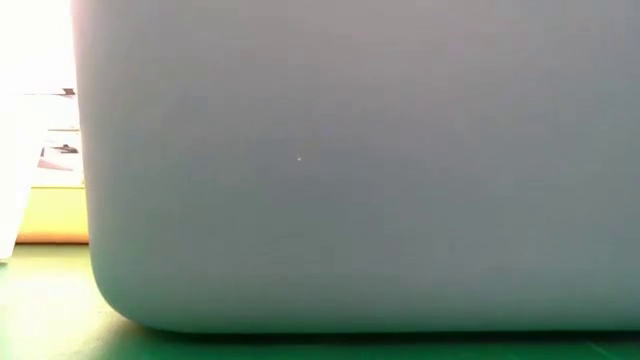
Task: Sort & place blocks by color
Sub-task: Put the bottom left red block into the gray bin
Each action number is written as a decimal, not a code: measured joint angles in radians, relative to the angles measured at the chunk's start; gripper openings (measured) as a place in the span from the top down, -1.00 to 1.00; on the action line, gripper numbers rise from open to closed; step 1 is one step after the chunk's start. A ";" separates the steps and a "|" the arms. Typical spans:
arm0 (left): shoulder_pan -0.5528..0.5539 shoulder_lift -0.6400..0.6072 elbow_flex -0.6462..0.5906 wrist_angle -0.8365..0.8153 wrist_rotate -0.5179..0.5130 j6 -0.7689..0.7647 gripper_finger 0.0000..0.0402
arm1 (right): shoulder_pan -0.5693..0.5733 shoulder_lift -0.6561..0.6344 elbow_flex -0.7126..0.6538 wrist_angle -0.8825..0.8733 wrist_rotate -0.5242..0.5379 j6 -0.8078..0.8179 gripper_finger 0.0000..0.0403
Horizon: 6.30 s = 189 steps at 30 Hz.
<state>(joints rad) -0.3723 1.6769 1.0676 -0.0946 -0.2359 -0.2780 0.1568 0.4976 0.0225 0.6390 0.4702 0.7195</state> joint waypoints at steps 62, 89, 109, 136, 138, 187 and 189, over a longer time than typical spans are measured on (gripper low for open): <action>0.172 0.130 0.000 -0.084 0.054 -0.881 -0.47 | 0.000 0.007 0.000 -0.002 0.000 0.000 -0.26; 0.170 0.216 0.001 -0.053 0.064 -1.092 -0.46 | 0.000 0.007 0.000 0.000 0.000 -0.001 -0.26; 0.177 0.220 0.003 -0.160 0.081 -0.819 0.58 | 0.000 0.008 0.000 0.000 0.000 -0.001 -0.26; 0.301 0.054 -0.001 0.198 0.161 -0.184 0.69 | 0.000 0.008 0.000 0.000 0.000 0.000 -0.26; 0.302 0.054 -0.001 0.255 0.161 -0.171 0.69 | 0.000 0.008 0.000 0.000 0.000 0.000 -0.26; 0.402 0.056 0.000 0.639 0.158 0.028 0.69 | -0.015 0.497 0.229 0.461 0.057 -0.258 -0.26; 0.409 0.056 0.000 0.643 0.157 0.012 0.69 | -0.019 0.505 0.229 0.457 0.051 -0.238 -0.26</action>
<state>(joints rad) 0.0371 1.7325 1.0676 0.5489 -0.0786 -0.2663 0.1378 1.0024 0.2512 1.0959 0.5214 0.4812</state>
